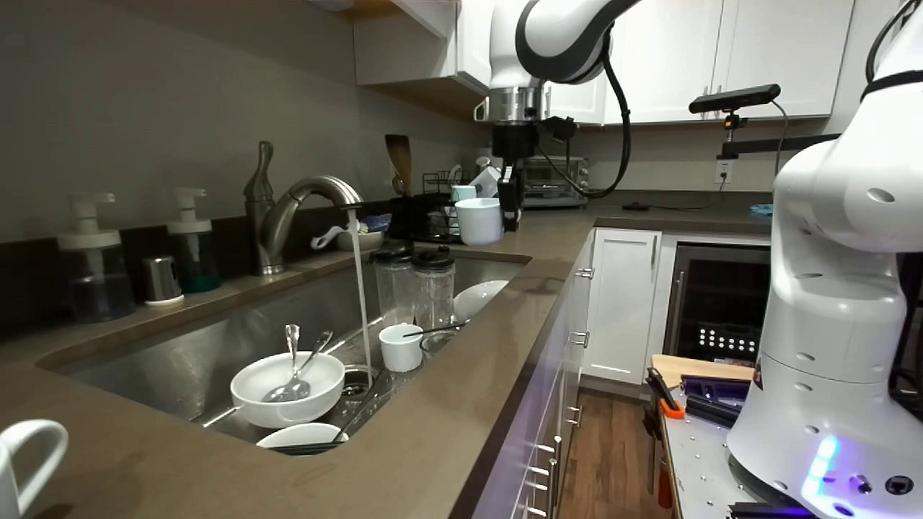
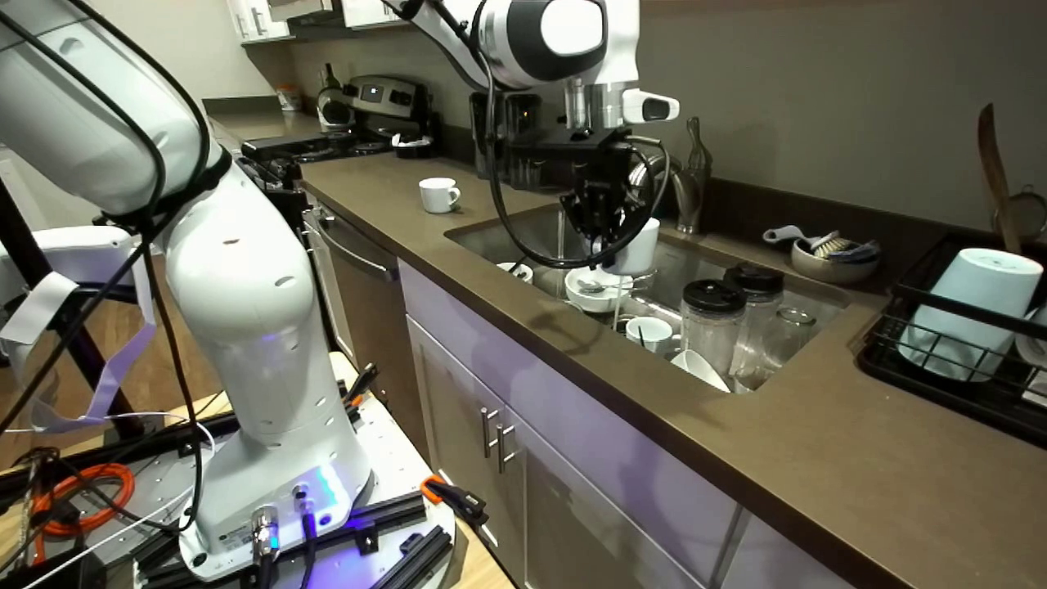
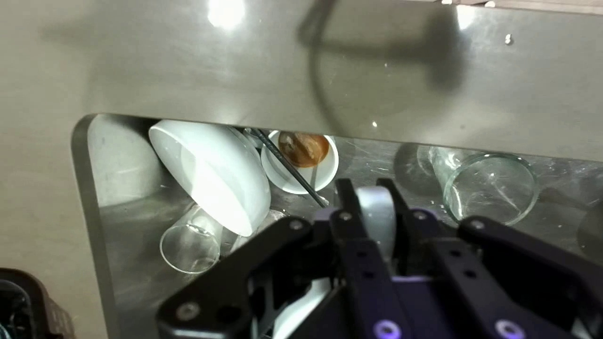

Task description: Fill one of the mugs on the left side of the sink with water and then put it on the right side of the sink

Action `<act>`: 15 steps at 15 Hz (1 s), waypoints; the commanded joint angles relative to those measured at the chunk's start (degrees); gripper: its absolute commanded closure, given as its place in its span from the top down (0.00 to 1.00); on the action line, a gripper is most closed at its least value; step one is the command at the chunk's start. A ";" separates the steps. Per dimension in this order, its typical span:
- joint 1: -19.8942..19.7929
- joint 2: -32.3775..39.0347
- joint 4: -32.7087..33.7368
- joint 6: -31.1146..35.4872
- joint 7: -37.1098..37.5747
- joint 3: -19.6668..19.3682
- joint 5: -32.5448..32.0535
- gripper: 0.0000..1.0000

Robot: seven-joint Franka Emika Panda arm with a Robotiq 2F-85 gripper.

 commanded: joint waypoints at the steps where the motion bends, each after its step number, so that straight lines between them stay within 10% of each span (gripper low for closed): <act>1: -1.55 0.08 0.04 -0.02 -1.13 0.39 0.79 0.16; 15: -4.25 -0.66 -0.02 -1.20 -4.76 -2.75 0.00 0.05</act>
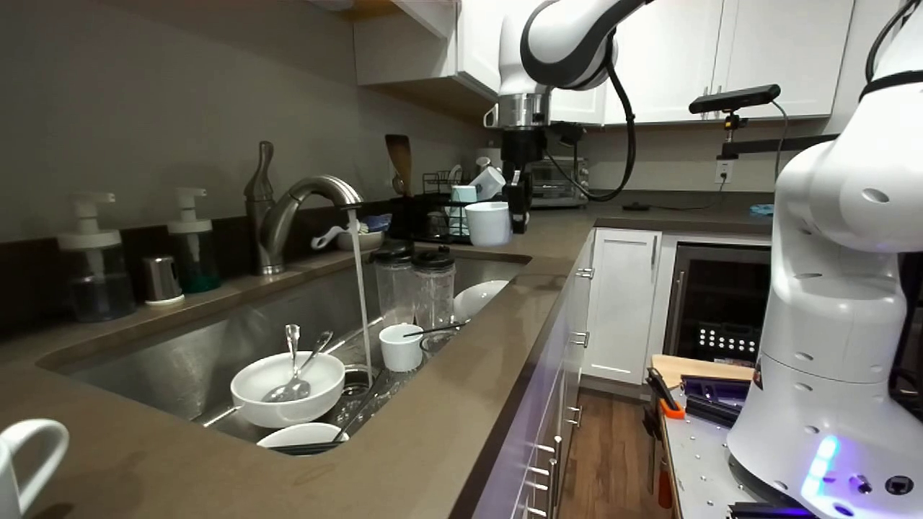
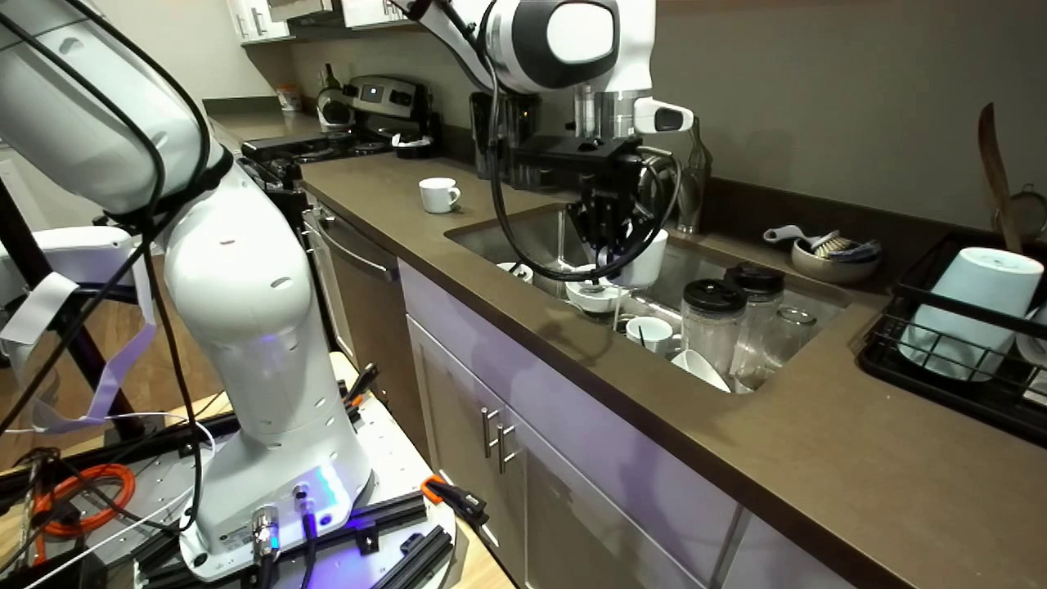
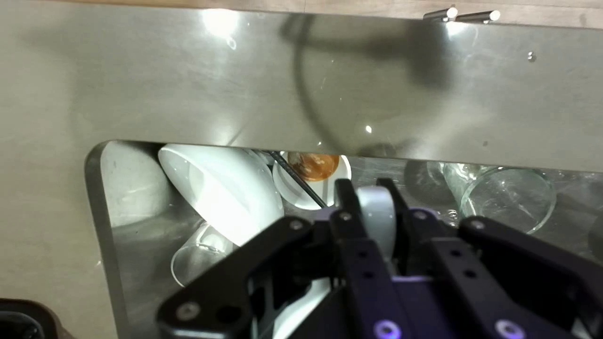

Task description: Fill one of the mugs on the left side of the sink with water and then put it on the right side of the sink

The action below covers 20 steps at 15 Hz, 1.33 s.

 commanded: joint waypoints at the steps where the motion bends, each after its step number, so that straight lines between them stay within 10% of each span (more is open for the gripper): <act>1: -3.82 -0.96 0.73 -1.39 -3.49 -1.64 -0.89 0.05; 20: -10.13 13.39 20.92 -4.91 -13.44 -11.27 3.68 0.05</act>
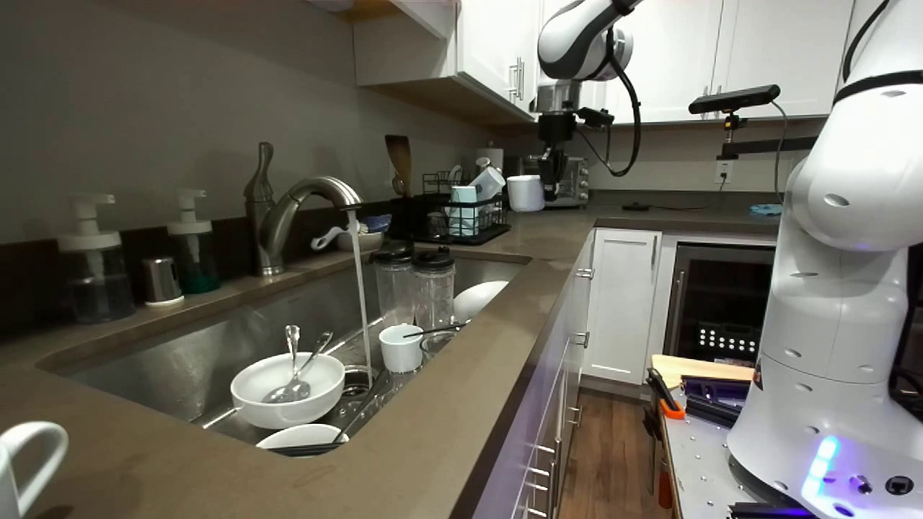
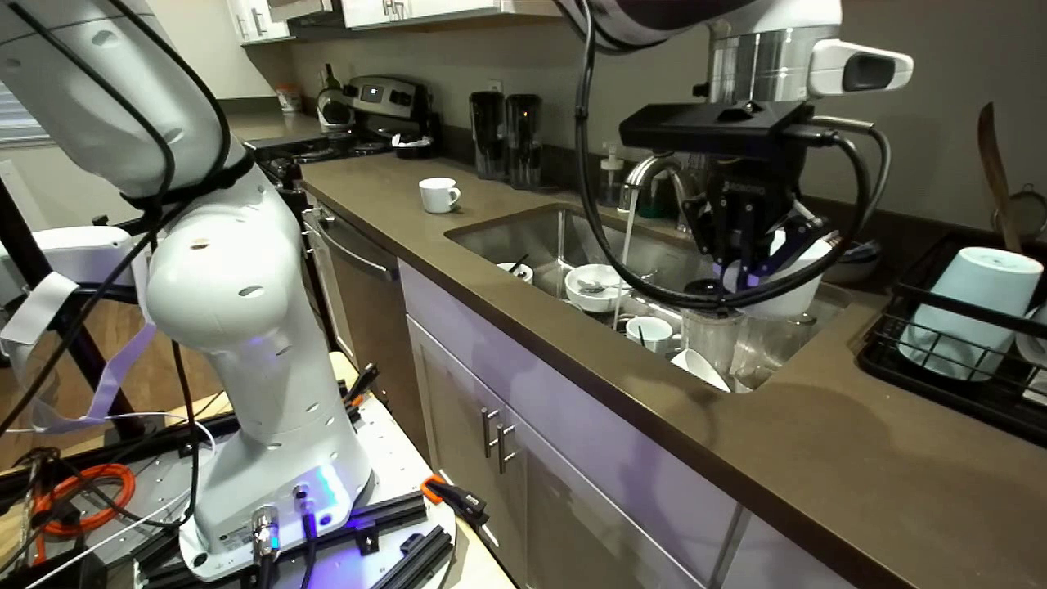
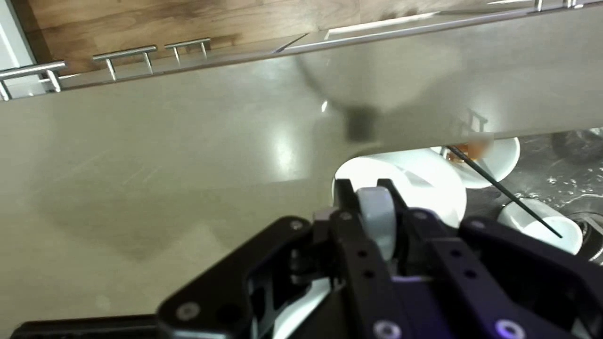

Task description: Fill one of the mugs on the left side of the sink with water and then put it on the right side of the sink

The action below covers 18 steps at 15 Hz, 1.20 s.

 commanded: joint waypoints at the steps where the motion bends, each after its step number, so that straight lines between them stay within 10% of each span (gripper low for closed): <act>1: -0.31 6.01 6.37 -1.78 -3.32 -0.75 3.65 0.05; 18: -6.16 13.71 9.51 -1.45 -5.75 -2.94 10.57 0.05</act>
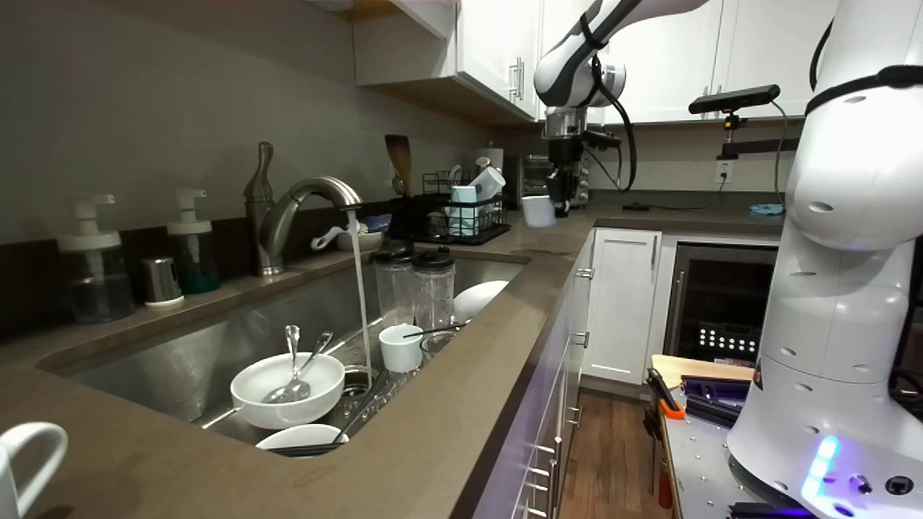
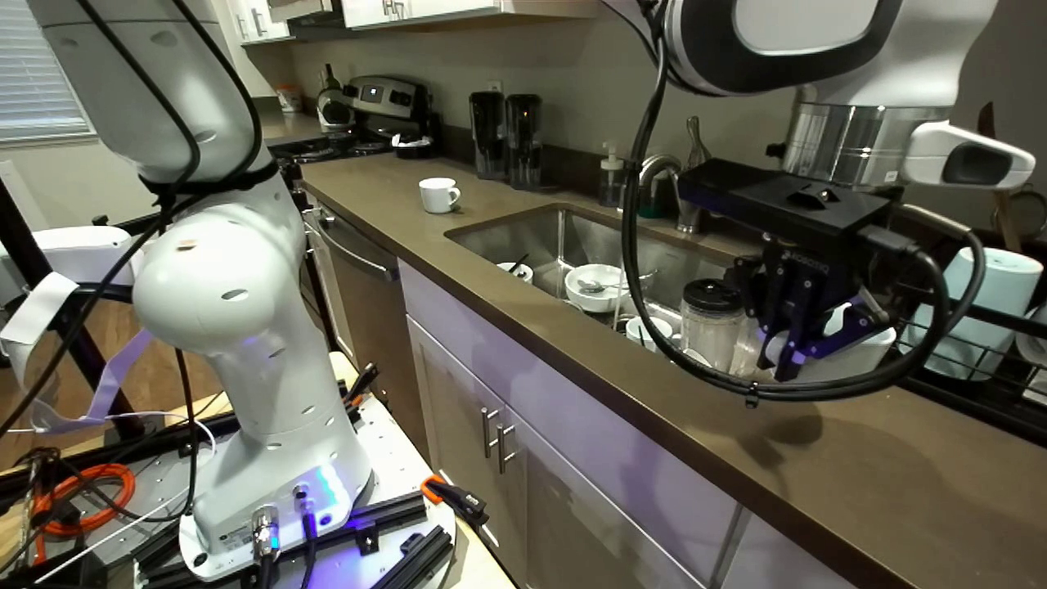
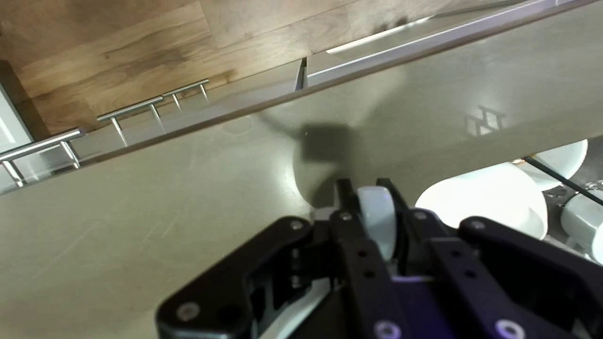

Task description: Fill one of the mugs on the left side of the sink with water and then put it on the right side of the sink

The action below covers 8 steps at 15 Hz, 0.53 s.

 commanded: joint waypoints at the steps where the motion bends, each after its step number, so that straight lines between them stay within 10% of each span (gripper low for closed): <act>1: -1.21 2.52 3.51 -1.33 -2.20 0.41 3.19 0.05; 8: -1.93 7.60 8.11 -1.93 -2.37 1.29 5.63 0.05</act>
